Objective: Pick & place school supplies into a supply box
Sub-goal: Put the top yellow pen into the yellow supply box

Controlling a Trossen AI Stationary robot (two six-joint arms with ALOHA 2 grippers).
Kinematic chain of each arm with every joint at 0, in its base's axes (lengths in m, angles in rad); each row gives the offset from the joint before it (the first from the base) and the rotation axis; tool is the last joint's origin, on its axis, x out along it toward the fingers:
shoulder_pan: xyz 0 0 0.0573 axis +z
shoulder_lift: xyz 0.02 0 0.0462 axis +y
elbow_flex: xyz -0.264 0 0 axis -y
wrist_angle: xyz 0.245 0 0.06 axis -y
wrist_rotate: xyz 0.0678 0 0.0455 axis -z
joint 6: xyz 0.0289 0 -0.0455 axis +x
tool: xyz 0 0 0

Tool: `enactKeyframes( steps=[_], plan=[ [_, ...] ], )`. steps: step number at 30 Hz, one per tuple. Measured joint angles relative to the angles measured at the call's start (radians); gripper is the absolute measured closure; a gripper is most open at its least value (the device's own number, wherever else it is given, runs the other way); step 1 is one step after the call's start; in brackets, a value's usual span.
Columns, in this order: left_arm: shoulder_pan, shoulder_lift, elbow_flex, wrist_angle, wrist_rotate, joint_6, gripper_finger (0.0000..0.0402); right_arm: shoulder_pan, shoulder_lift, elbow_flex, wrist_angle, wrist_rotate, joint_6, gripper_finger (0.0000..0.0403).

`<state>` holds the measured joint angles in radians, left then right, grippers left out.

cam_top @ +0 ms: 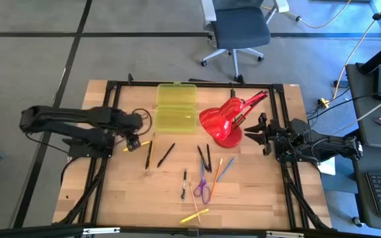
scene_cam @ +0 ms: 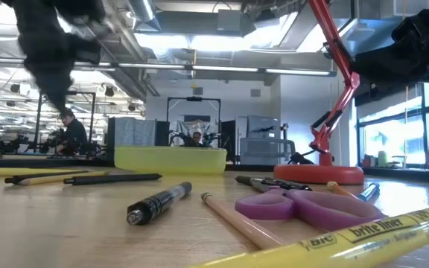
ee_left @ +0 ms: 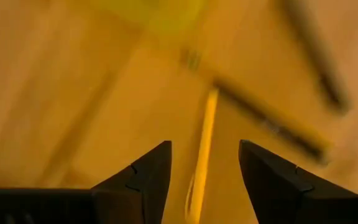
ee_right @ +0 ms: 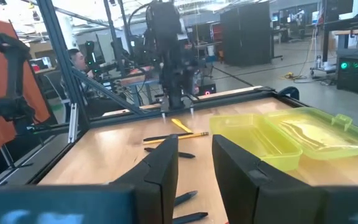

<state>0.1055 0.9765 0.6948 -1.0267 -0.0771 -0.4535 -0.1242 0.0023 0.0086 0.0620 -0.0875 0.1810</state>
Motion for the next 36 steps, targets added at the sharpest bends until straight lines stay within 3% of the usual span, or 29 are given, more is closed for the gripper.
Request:
enactKeyframes(
  steps=[10,36],
  plan=[
    [0.0,0.298,-0.025,-0.043,0.103,-0.058,0.0222,0.0,0.0,0.0,-0.001,0.0,0.001,0.0299],
    [0.0,0.577,-0.019,0.033,0.139,-0.03,0.0233,0.0,0.0,0.0,-0.031,-0.001,0.0,0.0299]
  ],
)
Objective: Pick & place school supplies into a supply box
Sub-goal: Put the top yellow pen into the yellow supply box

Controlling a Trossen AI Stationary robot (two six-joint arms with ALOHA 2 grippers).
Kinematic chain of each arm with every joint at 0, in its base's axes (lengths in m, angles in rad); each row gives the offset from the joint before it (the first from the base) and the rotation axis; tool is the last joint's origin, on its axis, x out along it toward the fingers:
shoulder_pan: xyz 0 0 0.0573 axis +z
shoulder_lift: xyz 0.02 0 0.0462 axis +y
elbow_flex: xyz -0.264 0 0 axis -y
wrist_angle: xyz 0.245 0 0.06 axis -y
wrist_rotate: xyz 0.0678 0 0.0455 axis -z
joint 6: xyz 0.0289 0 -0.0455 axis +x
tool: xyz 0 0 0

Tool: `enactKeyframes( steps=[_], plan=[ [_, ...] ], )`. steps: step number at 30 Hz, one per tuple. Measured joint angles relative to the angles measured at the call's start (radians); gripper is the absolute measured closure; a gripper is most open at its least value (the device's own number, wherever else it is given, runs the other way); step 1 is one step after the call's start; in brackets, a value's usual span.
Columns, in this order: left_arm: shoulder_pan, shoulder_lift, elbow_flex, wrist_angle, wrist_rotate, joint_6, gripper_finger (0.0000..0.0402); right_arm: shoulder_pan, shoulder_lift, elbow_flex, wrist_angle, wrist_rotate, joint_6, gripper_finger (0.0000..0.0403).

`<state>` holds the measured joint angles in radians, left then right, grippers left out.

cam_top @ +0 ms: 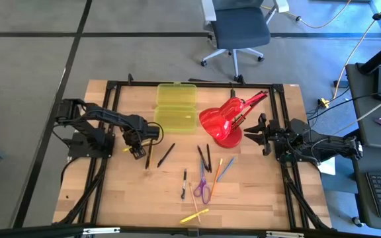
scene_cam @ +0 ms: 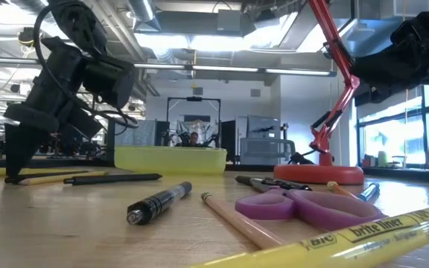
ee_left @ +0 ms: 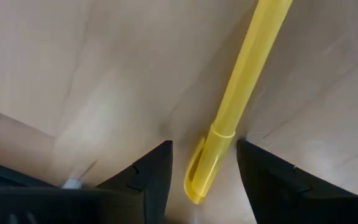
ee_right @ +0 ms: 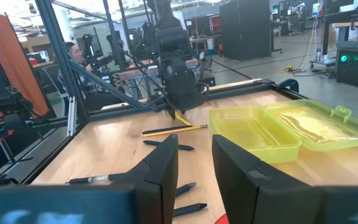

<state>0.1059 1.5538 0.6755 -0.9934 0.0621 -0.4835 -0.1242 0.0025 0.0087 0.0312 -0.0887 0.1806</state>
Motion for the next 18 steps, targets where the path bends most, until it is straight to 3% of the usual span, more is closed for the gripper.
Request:
enactKeyframes(
  steps=[12,18],
  plan=[
    [-0.001,-0.007,-0.003,0.009,0.029,0.0,0.0337,0.0,0.0,0.0,-0.001,0.0,-0.001,0.0299],
    [0.0,-0.007,-0.002,0.006,0.031,0.0,0.0358,0.0,0.0,0.0,0.0,0.0,-0.001,0.0299]
  ],
)
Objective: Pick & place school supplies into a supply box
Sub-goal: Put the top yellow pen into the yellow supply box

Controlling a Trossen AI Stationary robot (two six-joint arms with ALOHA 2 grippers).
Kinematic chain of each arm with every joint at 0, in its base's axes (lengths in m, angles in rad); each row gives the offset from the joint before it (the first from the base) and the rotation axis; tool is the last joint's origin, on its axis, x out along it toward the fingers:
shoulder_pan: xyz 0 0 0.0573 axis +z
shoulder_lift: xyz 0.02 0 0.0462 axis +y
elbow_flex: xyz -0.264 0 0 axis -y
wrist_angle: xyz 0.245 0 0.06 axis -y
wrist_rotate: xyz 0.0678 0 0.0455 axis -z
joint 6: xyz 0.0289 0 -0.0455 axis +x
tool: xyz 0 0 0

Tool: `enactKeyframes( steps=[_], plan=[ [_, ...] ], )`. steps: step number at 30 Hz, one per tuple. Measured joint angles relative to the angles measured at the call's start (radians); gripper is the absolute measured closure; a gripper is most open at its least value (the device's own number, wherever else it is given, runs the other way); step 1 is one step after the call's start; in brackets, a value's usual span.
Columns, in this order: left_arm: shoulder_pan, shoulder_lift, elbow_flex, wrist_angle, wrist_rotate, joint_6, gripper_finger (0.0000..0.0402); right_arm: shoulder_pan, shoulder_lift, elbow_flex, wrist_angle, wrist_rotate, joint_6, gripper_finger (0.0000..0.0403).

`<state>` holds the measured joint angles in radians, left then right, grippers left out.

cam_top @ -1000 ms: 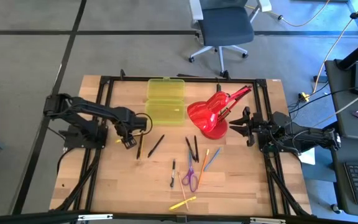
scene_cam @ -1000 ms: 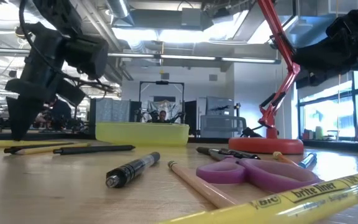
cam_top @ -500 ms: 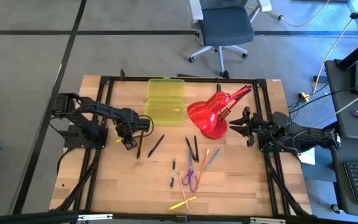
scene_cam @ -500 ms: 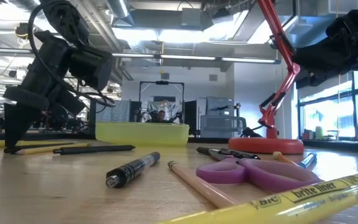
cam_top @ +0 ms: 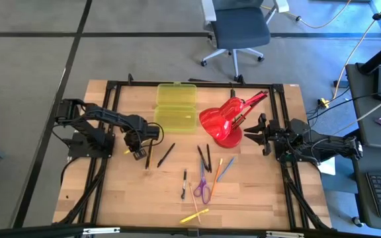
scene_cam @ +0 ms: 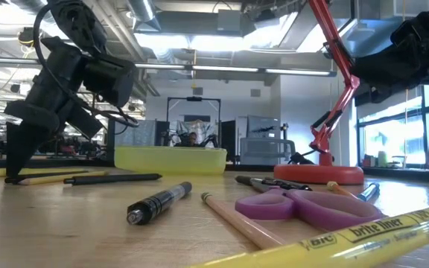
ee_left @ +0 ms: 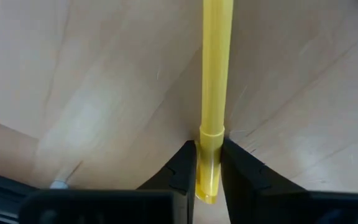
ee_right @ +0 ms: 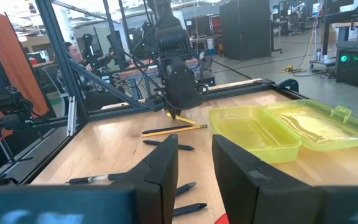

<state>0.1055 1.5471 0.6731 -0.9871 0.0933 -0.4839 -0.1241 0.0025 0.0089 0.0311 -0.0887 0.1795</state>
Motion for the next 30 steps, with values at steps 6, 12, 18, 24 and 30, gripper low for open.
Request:
enactKeyframes(
  steps=[6,12,18,24,30],
  plan=[
    [0.0,-0.011,0.014,-0.036,-0.007,0.049,0.0352,0.0,0.0,0.0,0.0,0.0,0.0,0.0299],
    [0.004,-0.087,0.063,-0.111,-0.026,0.087,0.0356,0.0,0.0,0.0,0.0,0.0,0.0,0.0299],
    [0.023,-0.156,0.153,-0.102,-0.1,0.118,0.035,0.0,0.0,0.0,0.0,0.0,-0.001,0.0299],
    [0.054,-0.152,0.268,0.036,-0.207,0.418,0.0349,0.0,0.0,0.0,0.0,0.0,-0.001,0.0299],
    [0.105,-0.086,0.348,0.257,-0.196,0.685,0.0348,0.0,0.0,0.0,0.0,0.0,-0.001,0.0299]
  ],
)
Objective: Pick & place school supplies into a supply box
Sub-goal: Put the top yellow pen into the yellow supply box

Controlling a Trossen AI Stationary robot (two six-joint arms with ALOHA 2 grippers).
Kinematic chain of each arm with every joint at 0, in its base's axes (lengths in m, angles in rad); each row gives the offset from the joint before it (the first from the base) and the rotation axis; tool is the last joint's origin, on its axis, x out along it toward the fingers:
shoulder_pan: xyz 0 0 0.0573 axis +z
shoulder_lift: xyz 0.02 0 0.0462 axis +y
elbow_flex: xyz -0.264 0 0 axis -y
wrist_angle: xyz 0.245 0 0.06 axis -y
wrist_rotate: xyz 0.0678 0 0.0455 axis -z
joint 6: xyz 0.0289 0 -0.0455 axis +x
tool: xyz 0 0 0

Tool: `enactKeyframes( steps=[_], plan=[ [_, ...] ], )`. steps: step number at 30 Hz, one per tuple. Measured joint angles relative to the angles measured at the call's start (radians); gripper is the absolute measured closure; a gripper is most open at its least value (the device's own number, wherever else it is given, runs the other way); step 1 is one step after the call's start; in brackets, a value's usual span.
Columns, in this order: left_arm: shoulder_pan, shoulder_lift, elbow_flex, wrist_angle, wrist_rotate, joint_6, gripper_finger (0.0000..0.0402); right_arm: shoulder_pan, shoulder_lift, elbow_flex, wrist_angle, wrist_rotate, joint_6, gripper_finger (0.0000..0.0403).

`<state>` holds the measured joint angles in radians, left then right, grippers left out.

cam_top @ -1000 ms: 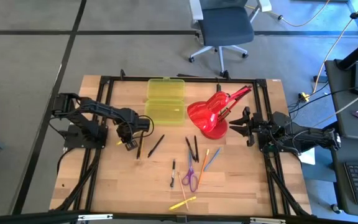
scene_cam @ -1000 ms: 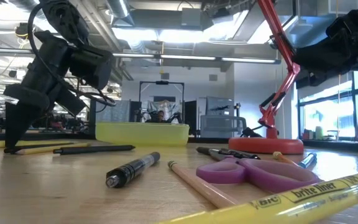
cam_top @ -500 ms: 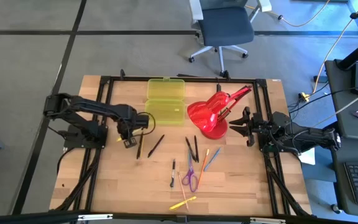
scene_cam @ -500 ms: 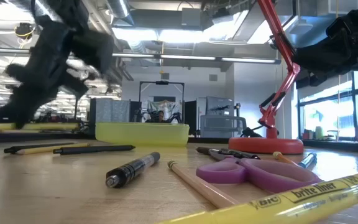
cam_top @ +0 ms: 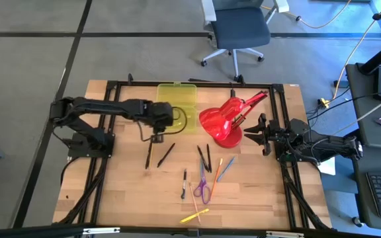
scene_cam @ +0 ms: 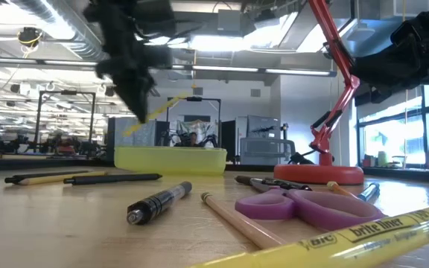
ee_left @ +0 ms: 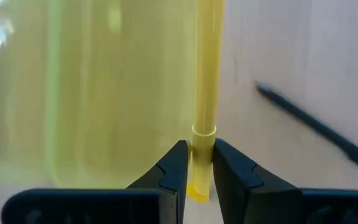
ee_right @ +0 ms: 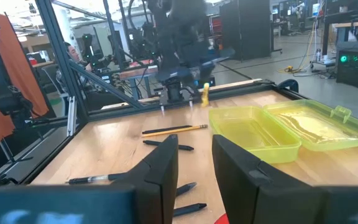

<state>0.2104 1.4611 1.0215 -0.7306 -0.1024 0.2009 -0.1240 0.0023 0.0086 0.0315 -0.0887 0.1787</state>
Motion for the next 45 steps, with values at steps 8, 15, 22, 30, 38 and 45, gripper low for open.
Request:
enactKeyframes(
  steps=[8,15,22,30,38,45],
  plan=[
    [0.108,0.193,0.148,-0.009,-0.01,0.039,0.0348,0.0,0.0,0.0,0.0,0.0,0.0,0.0299],
    [0.185,0.364,0.242,-0.065,-0.012,0.097,0.0348,0.0,0.0,0.0,0.0,0.0,-0.001,0.0299],
    [0.217,0.466,0.299,-0.08,-0.032,0.13,0.0348,0.0,0.0,0.0,0.0,0.0,-0.003,0.0299],
    [0.217,0.49,0.302,-0.107,-0.038,0.138,0.0346,0.0,0.0,0.0,0.0,0.0,-0.003,0.0299],
    [0.217,0.49,0.302,-0.106,-0.038,0.135,0.0333,0.0,0.0,0.0,0.0,0.0,-0.003,0.0299],
    [0.217,0.49,0.302,-0.104,-0.038,0.135,0.0327,0.0,0.0,0.0,0.0,0.0,-0.003,0.0299]
  ],
)
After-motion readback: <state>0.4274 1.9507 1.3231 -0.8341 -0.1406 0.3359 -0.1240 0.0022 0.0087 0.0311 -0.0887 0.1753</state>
